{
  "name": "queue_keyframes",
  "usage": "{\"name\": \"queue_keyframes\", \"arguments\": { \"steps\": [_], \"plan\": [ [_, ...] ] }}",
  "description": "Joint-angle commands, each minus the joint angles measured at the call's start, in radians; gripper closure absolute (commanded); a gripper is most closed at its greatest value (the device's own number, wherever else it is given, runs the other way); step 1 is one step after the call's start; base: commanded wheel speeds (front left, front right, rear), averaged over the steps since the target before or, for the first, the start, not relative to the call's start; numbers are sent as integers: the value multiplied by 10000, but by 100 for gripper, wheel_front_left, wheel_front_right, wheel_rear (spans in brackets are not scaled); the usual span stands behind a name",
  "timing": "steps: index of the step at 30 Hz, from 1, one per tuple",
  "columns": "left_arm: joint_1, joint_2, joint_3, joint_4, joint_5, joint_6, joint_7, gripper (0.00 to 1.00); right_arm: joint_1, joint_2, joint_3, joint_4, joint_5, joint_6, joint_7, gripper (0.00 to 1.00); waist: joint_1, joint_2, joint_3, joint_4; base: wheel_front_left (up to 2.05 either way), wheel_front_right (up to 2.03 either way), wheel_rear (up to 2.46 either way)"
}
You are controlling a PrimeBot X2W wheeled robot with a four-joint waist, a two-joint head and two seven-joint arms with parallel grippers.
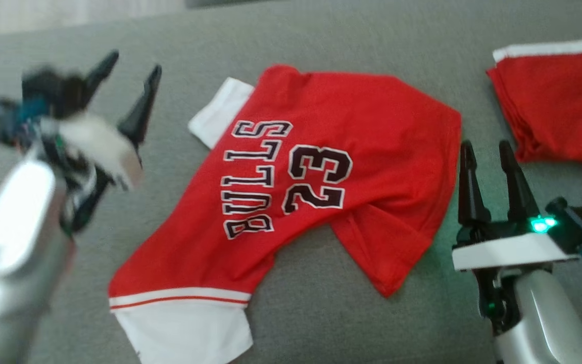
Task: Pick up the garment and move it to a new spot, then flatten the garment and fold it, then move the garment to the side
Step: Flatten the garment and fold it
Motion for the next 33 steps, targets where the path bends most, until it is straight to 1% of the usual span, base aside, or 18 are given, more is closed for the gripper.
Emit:
{"name": "queue_keyframes", "arguments": {
  "steps": [1, 4, 6, 10, 14, 20, 27, 28, 29, 31, 33],
  "plan": [
    [-548, 473, 190, -106, -161, -15, 346, 0, -312, -35, 287, -362, 80, -7, -108, 0, -3, 0, 506, -414, 0, 0, 0],
    [-1546, 901, -805, 358, -833, -56, 1565, 0, -476, -35, 441, -390, 194, -7, -108, 0, -3, 0, 819, -709, 0, 0, 0],
    [-2024, 1323, -1564, 450, -1435, -60, 2236, 0, -584, -35, 505, -407, 262, -7, -108, 0, -3, 0, 1001, -903, 0, 0, 0],
    [-2730, 2175, -2866, 539, -2277, -62, 2909, 0, -731, -35, 364, -425, 333, -7, -108, 0, -3, 0, 1268, -1217, 0, 0, 0],
    [-3125, 2701, -3717, 725, -3024, -63, 3287, 0, -804, -35, 440, -580, 454, -7, -108, 0, -3, 0, 1403, -1433, 0, 0, 0],
    [-3458, 3015, -4602, 929, -3919, -64, 3512, 0, -843, -35, 440, -718, 535, -7, -109, 0, -3, 0, 1565, -1602, 0, 0, 0],
    [-3635, 3156, -5413, 822, -5028, -64, 3965, 0, -874, -35, 315, -636, 539, -7, -109, 0, -3, 0, 1660, -1685, 0, 0, 0],
    [-3638, 3186, -5540, 764, -5213, -64, 4077, 54, -881, -35, 313, -618, 540, -7, -109, 0, -3, 0, 1659, -1693, 0, 0, 0],
    [-3648, 3221, -5648, 703, -5397, -64, 4171, 100, -889, -35, 314, -601, 540, -7, -109, 0, -3, 0, 1654, -1700, 0, 0, 0],
    [-3710, 3325, -5844, 540, -5672, -64, 4235, 100, -907, -35, 314, -567, 546, -7, -109, 0, -3, 0, 1644, -1710, 0, 0, 0],
    [-3853, 3426, -5921, 458, -5765, -64, 4038, 100, -926, -35, 314, -537, 552, -7, -109, 0, -3, 0, 1630, -1715, 0, 0, 0]
  ]
}}
